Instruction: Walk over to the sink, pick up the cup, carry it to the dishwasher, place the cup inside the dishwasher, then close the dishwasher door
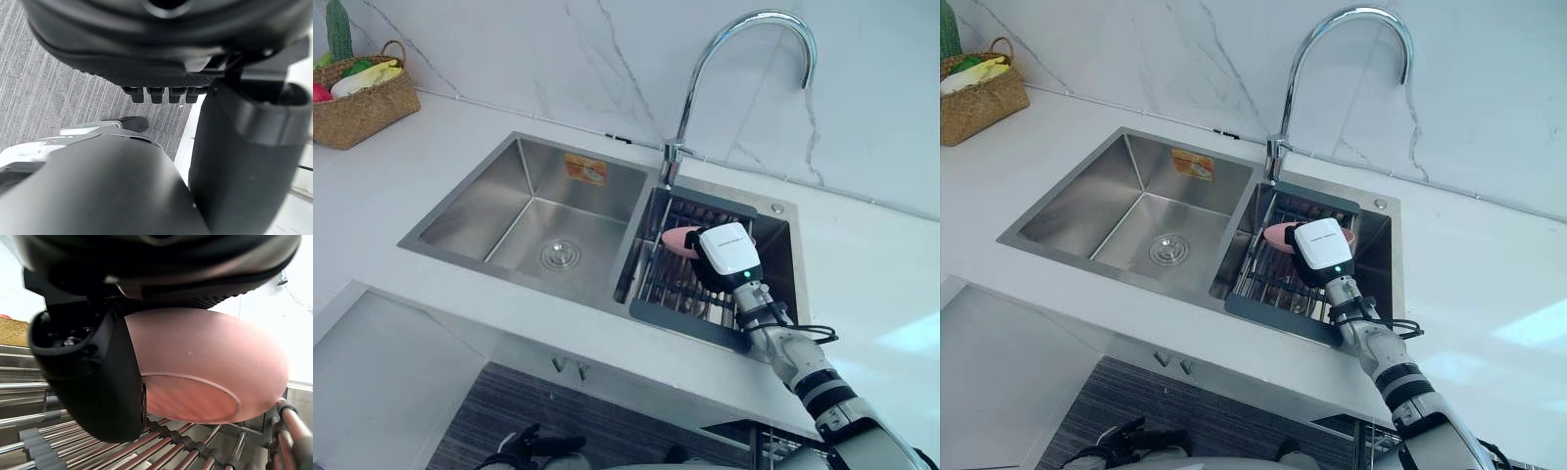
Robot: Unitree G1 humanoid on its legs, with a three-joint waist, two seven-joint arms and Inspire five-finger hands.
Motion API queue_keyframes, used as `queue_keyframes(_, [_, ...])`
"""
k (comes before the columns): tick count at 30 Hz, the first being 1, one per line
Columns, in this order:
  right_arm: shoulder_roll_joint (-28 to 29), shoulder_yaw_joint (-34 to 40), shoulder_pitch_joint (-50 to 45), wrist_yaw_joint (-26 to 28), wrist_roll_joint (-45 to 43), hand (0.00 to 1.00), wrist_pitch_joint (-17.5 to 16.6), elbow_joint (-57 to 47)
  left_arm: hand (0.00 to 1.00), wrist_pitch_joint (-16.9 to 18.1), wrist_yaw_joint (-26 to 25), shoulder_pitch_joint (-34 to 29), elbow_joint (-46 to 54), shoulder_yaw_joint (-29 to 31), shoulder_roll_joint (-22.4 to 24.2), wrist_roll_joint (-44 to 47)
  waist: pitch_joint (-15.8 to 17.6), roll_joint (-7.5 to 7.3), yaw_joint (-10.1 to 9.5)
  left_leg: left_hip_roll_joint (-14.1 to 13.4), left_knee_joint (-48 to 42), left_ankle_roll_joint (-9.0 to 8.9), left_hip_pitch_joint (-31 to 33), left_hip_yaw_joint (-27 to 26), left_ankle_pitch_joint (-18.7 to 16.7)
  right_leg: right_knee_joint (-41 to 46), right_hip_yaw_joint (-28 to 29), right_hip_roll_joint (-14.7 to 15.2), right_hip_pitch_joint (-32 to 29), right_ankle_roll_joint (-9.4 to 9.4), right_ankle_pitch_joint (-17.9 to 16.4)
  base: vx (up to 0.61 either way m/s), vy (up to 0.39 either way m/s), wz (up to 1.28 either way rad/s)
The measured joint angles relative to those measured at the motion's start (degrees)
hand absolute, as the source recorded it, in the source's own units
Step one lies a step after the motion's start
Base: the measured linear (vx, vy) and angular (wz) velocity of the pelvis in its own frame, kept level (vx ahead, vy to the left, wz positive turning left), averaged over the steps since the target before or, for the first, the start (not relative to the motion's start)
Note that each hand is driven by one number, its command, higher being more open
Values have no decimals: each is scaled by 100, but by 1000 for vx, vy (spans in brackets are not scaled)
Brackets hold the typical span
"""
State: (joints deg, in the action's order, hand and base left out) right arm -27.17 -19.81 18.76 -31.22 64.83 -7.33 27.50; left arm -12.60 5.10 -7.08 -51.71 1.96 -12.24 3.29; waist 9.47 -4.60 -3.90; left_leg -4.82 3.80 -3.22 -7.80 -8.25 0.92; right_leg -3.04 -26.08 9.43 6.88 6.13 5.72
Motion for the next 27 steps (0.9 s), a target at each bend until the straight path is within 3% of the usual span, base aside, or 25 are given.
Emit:
queue_keyframes(4, [-188, 49, -103, -7, -122, 0, -53, -388, 100, 8, -8, -2, 4, 3, 4, 3, 2, 3, 13, -5, -11, -5, -4, -36, -14, 4, 40, -2, -19, 0, -1, 0, 0, -4])
queue_keyframes(7, [-230, 504, -471, -12, -760, 0, -119, -1316, 100, 16, -15, -23, 4, 36, 15, 6, 2, 4, 67, -13, -38, -16, -14, -120, -39, 19, 126, -4, -55, 0, 0, 6, 6, -15])
queue_keyframes(13, [-245, 1843, -951, 102, -1628, 0, -766, -3365, 100, 199, -231, -58, -140, 43, 19, 7, 0, 3, 263, -46, -156, 2, -169, -466, -231, 85, 497, -9, -93, 0, -1, 13, 21, -30])
queue_keyframes(17, [-250, 2365, -1466, 8, -1625, 0, -1093, -4117, 100, 342, -476, -73, -277, 24, 56, 7, -25, -13, 368, -50, -201, 5, -290, -673, -316, 113, 715, -15, -92, 2, -2, -2, 21, -27])
queue_keyframes(22, [-120, 2984, -2207, -229, -1617, 0, -1078, -4184, 100, 358, -533, -115, -284, -20, 66, 133, -43, -12, 398, -50, -180, 4, -367, -901, -362, 185, 935, -29, -194, 3, -4, -19, 15, -23])
queue_keyframes(27, [206, 4348, -2962, -864, -1621, 0, -491, -3760, 100, 202, -516, -276, -296, -93, 27, 473, -175, 24, 663, -41, -220, -38, -381, -1176, -401, 209, 1198, -47, -335, 6, -1, 10, 10, -24])
